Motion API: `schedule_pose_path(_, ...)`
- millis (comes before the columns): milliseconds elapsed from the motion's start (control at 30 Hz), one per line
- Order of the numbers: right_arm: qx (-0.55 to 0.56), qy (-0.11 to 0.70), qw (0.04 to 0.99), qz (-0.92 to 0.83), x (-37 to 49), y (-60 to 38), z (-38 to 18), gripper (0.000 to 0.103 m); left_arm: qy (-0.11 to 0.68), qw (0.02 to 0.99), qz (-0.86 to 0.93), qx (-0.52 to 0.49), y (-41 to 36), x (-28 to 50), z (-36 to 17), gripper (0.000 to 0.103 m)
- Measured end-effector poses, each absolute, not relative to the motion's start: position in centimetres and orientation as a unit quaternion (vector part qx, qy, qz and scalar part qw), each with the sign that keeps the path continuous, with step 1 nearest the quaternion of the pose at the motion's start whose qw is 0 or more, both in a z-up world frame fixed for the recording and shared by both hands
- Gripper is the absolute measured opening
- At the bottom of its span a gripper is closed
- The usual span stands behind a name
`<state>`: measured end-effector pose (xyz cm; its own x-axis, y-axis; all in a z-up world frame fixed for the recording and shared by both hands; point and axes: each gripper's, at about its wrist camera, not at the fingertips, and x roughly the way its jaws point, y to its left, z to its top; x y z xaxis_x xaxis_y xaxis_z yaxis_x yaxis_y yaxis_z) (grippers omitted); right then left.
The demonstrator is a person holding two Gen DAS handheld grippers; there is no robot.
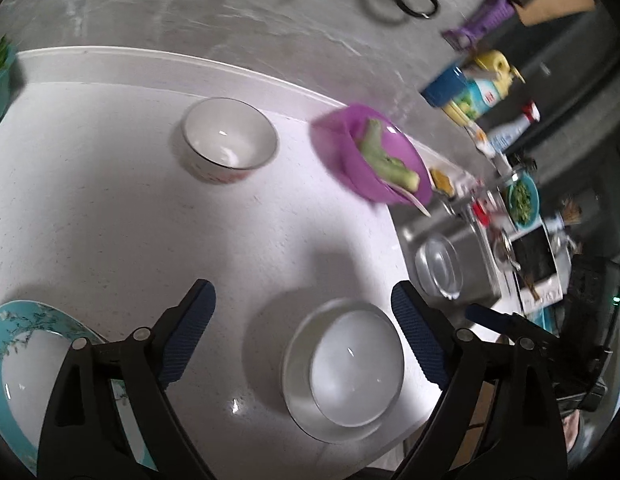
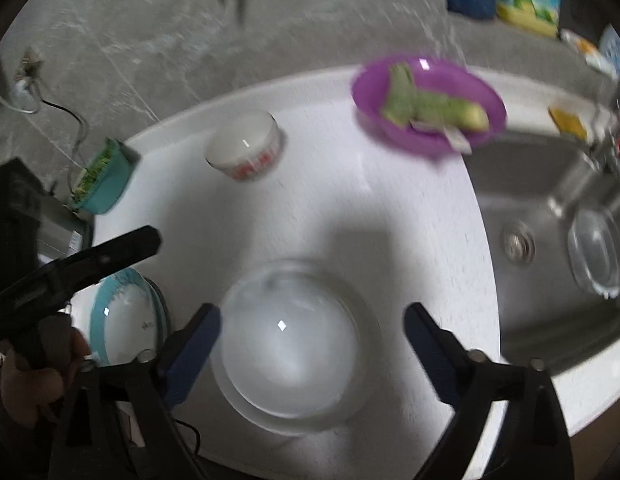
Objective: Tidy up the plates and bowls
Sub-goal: 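Move both grippers to the next white bowl and close on its rim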
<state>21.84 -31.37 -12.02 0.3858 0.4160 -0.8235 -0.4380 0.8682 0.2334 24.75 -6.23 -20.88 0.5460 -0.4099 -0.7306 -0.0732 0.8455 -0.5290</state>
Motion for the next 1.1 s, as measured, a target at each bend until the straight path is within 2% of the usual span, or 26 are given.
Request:
schedule_pose_path(133,0.01,0.469,0.835,0.286,22.6,-30.7,-11.1,0.103,0.459,0.847,-0.112,-0.244,-5.5,25.1,-20.9,0.09)
schedule_pose_path(367,-0.057,0.454,0.845,0.276,24.7,-27.7,-10.8,0.103,0.422,0.878,-0.127,-0.187,-5.5,26.3,-19.0,0.09)
schedule_pose_path(533,-0.058,0.453,0.848,0.269,27.8,-25.8,-10.4,0.103,0.45,0.875,-0.083,-0.157,-3.6,30.4,-18.5,0.09)
schedule_pose_path(767,-0.032,0.497,0.813,0.301,34.4,-21.9,-12.0,0.102,0.495,0.863,-0.03,-0.099,0.5,38.3,-22.0,0.09)
schedule_pose_path(833,-0.026,0.511,0.807,0.296,36.5,-20.7,-12.9,0.092,0.508,0.856,-0.018,-0.094,1.4,39.9,-23.2,0.09)
schedule_pose_path(933,-0.018,0.531,0.799,0.281,38.7,-19.4,-14.0,0.084,0.522,0.848,-0.01,-0.096,2.3,42.0,-24.8,0.09)
schedule_pose_path(1067,0.006,0.565,0.781,0.267,41.9,-18.1,-16.4,0.079,0.54,0.838,-0.02,-0.079,2.2,44.1,-26.8,0.09)
schedule_pose_path(1100,0.007,0.57,0.778,0.265,42.3,-17.8,-16.9,0.073,0.542,0.837,-0.024,-0.078,2.1,44.5,-27.3,0.09)
